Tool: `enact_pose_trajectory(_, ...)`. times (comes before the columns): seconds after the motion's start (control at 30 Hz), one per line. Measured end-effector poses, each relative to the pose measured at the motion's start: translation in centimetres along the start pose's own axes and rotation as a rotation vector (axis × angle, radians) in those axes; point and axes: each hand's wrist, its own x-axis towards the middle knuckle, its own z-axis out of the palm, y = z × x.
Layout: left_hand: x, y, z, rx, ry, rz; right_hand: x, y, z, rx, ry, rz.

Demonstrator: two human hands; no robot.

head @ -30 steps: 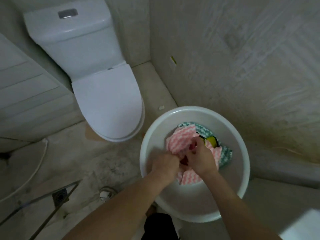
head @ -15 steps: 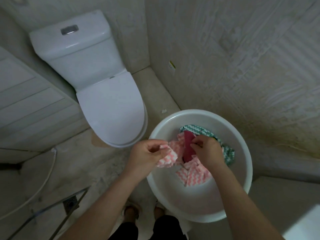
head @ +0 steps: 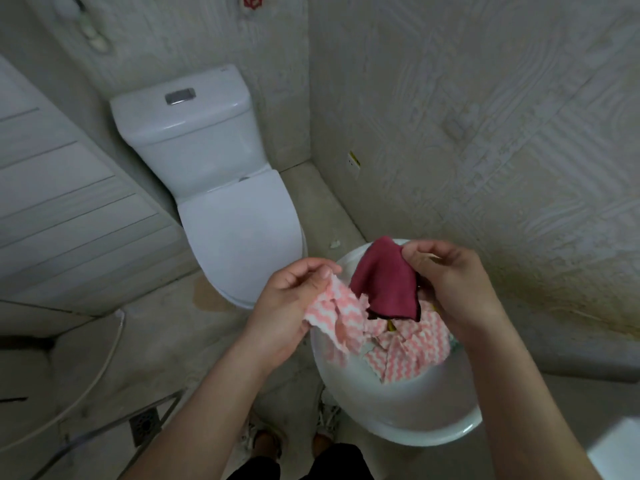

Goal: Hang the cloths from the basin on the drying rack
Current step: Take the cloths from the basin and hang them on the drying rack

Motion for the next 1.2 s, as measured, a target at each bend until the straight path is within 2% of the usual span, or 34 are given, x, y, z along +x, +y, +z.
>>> enact_pose_trajectory(0.13, -1.5, 1.3, 0.7, 0.476, -0.077, 0.083, -0.7, -2.4, 2.6, -0.020, 0.055, -0.035)
enact_pose_trajectory(0.23, -2.5, 1.6, 0.6, 0.989, 0.033, 0.274, -1.5, -3.9, 4.9, -0.020, 0.018, -0.062)
enact_pose_trajectory(0.27, -2.7, 1.8, 0.6, 1.059, 0.076, 0.367, -1.6, -4.1, 5.4, -0.046, 0.017, -0.074)
enact_pose_trajectory(0.3, -3.1, 2.3, 0.1, 1.035, 0.118, 0.440, -1.8, -4.6, 6.2, -0.080, 0.012, -0.083)
enact_pose_trajectory(0.4, -3.6, 4.0, -2.4, 0.862, 0.138, 0.443, -1.8, -5.2, 7.7, -0.192, -0.040, -0.158)
enact_pose_trajectory(0.43, -3.8, 4.7, -3.2, 0.845, 0.119, 0.425, -1.7, -5.3, 8.2, -0.331, -0.051, -0.209)
enact_pose_trajectory(0.5, -4.5, 6.4, -5.0, 0.868, 0.119, 0.396, -1.5, -5.4, 9.4, -0.769, -0.042, -0.334)
enact_pose_trajectory(0.53, -4.6, 7.1, -5.7, 0.892, 0.130, 0.393, -1.5, -5.5, 10.0, -0.906, -0.037, -0.414)
enact_pose_trajectory(0.57, -4.6, 7.7, -6.3, 0.903, 0.126, 0.387, -1.7, -6.0, 10.6, -0.920, -0.077, -0.469)
enact_pose_trajectory(0.6, -4.8, 8.3, -6.8, 0.901, 0.106, 0.371, -1.8, -6.4, 11.0, -0.806, -0.202, -0.483)
enact_pose_trajectory(0.7, -6.0, 10.5, -9.3, 0.921, 0.036, 0.354, -2.7, -7.9, 14.0, -0.294, -0.839, -0.260)
enact_pose_trajectory(0.73, -6.0, 11.0, -9.5, 0.926, 0.019, 0.347, -2.7, -7.8, 14.4, -0.220, -0.918, -0.229)
enact_pose_trajectory(0.77, -6.3, 11.6, -10.1, 0.912, 0.027, 0.345, -2.9, -7.8, 15.3, -0.166, -0.937, -0.209)
enact_pose_trajectory(0.87, -8.0, 13.6, -13.5, 0.757, 0.116, 0.332, -4.1, -8.8, 20.0, -0.108, -0.824, -0.221)
enact_pose_trajectory(0.93, -9.2, 14.6, -15.9, 0.623, 0.160, 0.294, -4.7, -9.7, 22.5, -0.151, -0.770, -0.255)
enact_pose_trajectory(1.07, -12.5, 16.4, -21.0, 0.576, 0.249, 0.272, -5.9, -11.7, 27.4, -0.225, -0.668, -0.325)
enact_pose_trajectory(1.2, -15.5, 18.1, -25.0, 0.393, 0.299, 0.253, -8.0, -13.1, 31.9, -0.319, -0.834, -0.417)
